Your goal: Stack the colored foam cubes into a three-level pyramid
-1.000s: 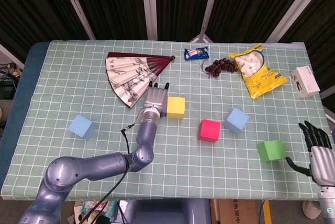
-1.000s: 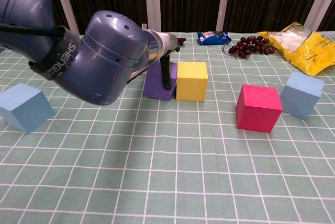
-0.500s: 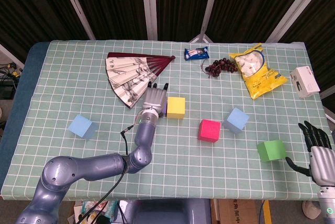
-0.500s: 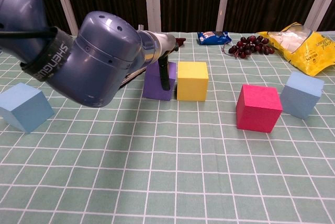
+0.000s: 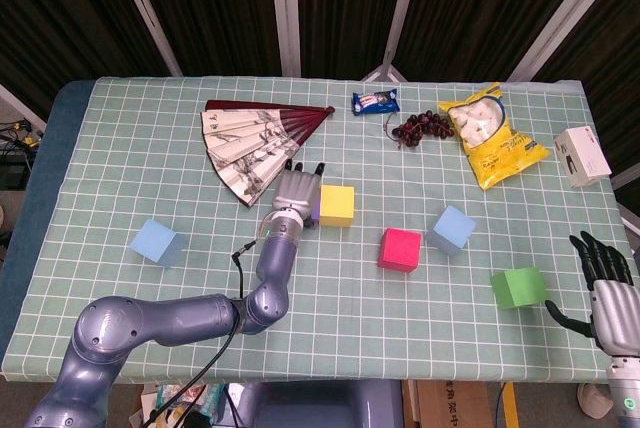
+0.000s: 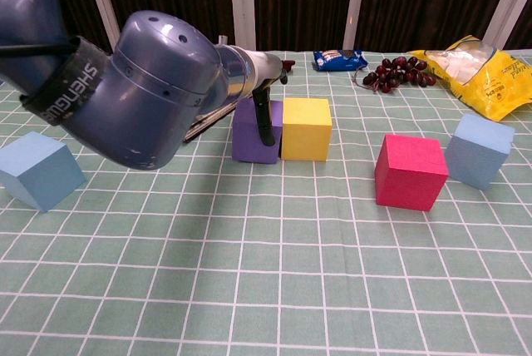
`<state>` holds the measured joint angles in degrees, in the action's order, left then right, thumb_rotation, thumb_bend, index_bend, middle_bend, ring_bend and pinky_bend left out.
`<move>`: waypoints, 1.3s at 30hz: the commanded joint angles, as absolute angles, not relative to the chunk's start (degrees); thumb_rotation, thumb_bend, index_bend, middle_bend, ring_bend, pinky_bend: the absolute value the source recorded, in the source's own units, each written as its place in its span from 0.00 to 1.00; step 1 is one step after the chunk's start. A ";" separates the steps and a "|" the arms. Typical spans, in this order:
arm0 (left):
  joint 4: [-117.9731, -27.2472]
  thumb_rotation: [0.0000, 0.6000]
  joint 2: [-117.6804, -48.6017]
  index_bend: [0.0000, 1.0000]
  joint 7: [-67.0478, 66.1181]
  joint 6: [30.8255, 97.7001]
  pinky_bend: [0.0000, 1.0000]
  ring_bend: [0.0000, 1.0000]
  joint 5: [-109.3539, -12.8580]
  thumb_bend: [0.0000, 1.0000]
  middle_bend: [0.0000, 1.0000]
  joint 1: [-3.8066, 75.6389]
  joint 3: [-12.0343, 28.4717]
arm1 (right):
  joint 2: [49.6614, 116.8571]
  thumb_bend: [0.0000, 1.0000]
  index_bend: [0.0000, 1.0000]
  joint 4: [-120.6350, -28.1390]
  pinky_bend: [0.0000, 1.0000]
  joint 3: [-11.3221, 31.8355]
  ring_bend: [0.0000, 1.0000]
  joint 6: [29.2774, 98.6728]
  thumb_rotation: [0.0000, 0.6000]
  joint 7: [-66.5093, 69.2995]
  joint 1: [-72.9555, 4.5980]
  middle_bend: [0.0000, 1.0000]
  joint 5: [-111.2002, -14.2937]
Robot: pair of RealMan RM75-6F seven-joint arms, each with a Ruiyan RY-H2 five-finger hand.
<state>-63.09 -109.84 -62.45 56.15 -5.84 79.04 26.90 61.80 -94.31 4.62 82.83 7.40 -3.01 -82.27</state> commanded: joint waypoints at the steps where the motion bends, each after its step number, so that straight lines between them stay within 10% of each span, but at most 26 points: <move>1: -63.16 1.00 -109.73 0.03 -62.55 56.30 0.06 0.12 -5.85 0.24 0.44 79.06 26.86 | 61.80 0.24 0.00 -94.30 0.00 4.62 0.00 82.85 1.00 7.43 -3.01 0.00 -82.31; 39: -59.77 1.00 -111.73 0.03 -61.11 55.31 0.06 0.12 -7.74 0.24 0.41 79.45 26.86 | 61.68 0.24 0.00 -94.42 0.00 4.60 0.00 82.75 1.00 7.79 -3.01 0.00 -82.30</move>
